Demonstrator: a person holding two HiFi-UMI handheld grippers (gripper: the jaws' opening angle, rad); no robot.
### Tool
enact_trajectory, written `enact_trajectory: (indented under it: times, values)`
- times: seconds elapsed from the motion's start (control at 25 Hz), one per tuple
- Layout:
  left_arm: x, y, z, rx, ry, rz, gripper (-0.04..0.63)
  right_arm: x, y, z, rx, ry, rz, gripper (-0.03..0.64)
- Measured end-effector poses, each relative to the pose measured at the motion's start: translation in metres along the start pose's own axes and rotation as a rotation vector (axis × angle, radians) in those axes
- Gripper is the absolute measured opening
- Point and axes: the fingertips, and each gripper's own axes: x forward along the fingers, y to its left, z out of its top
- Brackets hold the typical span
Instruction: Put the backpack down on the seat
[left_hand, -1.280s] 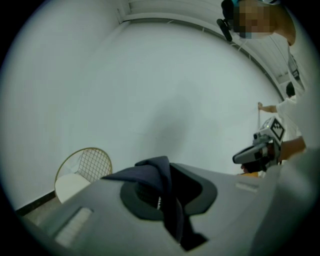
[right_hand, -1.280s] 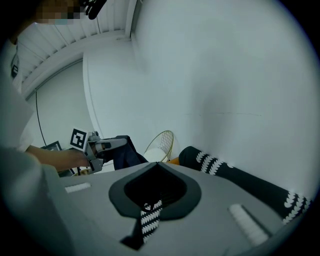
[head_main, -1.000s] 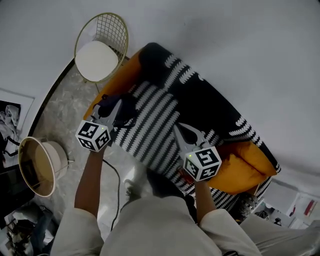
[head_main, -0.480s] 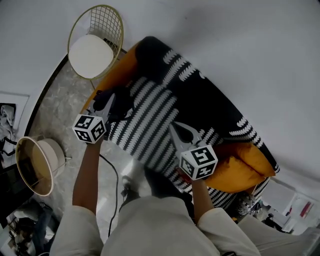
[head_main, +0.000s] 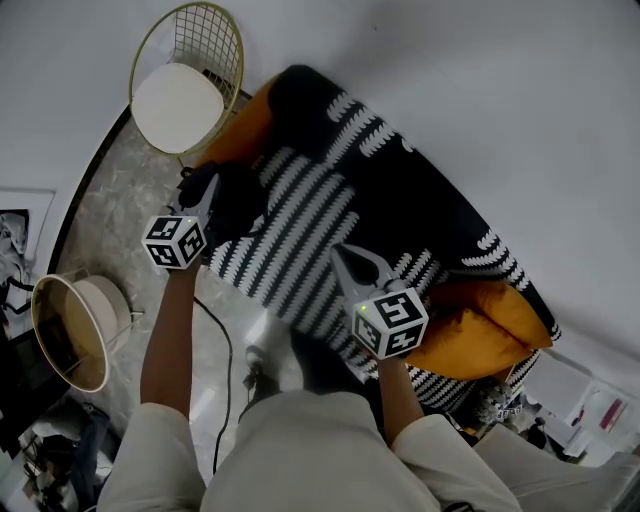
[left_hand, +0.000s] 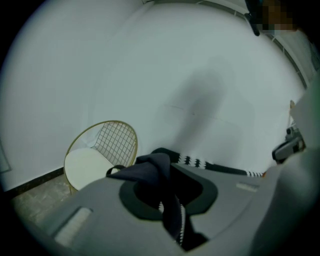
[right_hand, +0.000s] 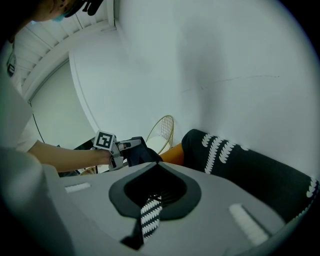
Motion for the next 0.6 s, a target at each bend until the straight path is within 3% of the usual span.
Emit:
enact_trajectory:
  times: [0.36, 0.6]
  values:
    - [0.004, 0.013, -0.045, -0.019, 0.074, 0.021, 0.052, 0.016, 0.010, -0.006, -0.007, 0.030, 0.010, 0.006]
    - [0.004, 0.022, -0.075, -0.132, 0.117, 0.048, 0.117, 0.019, 0.012, -0.008, -0.012, 0.052, 0.017, 0.006]
